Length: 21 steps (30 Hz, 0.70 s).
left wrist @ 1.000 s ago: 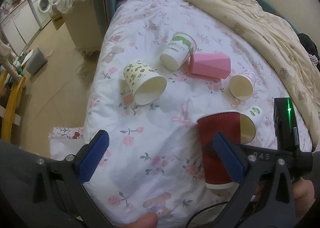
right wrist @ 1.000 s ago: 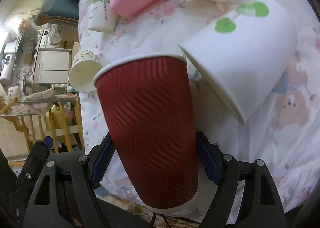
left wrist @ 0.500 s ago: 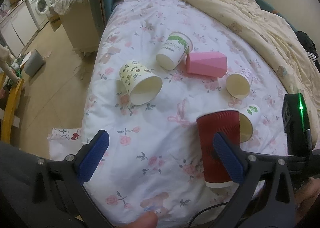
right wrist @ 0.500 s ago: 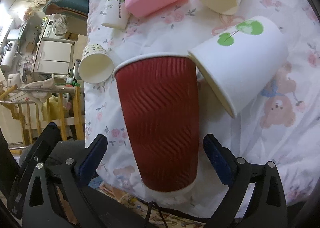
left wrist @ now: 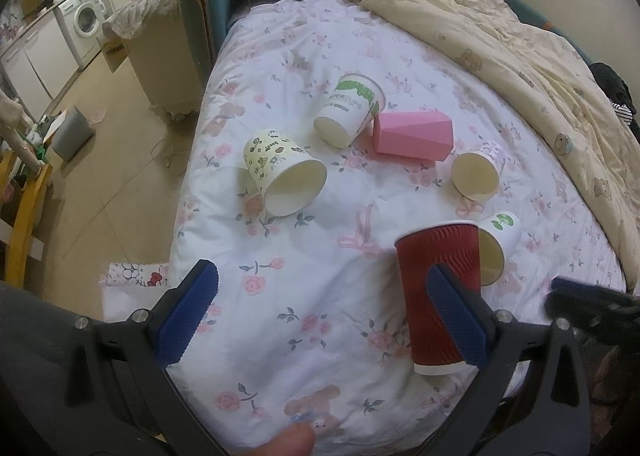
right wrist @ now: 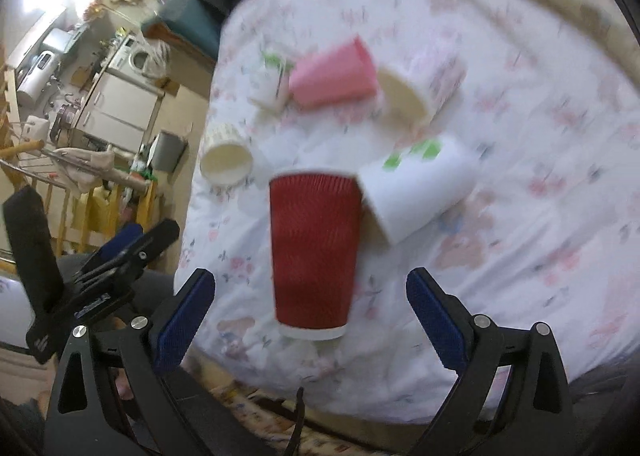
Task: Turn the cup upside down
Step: 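Bring the left gripper to the red cup held by the right gripper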
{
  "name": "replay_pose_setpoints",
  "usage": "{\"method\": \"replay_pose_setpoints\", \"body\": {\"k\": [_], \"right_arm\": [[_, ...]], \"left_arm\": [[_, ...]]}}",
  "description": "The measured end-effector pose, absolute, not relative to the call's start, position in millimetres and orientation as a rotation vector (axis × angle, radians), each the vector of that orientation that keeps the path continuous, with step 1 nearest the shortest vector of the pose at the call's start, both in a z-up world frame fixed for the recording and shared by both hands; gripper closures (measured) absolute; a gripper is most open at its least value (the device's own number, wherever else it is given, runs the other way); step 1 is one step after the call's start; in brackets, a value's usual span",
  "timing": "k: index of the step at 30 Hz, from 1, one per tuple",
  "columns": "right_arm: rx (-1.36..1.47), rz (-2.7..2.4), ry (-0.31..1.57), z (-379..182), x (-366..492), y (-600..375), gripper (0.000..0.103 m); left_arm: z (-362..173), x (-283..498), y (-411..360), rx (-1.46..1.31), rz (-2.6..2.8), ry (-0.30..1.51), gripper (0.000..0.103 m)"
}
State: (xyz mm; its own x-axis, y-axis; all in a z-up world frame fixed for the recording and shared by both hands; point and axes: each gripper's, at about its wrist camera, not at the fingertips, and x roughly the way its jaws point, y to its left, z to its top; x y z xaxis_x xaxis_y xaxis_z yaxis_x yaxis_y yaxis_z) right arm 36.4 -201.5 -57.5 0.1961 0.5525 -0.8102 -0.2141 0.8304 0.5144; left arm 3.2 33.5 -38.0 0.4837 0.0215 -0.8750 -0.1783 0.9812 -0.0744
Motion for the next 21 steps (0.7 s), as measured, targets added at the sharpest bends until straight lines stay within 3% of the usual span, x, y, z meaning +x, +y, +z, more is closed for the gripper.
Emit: {"method": "replay_pose_setpoints", "body": {"k": [9,21], "right_arm": [[0.258,0.442,1.046,-35.0,25.2,-229.6,0.004],[0.250,0.303,0.968,-31.9,28.7,-243.3,0.004]], "left_arm": [[-38.5,1.8,35.3,-0.170,0.130,1.050,0.000],[-45.0,2.8,16.0,-0.138,0.098,1.095,0.000]]}}
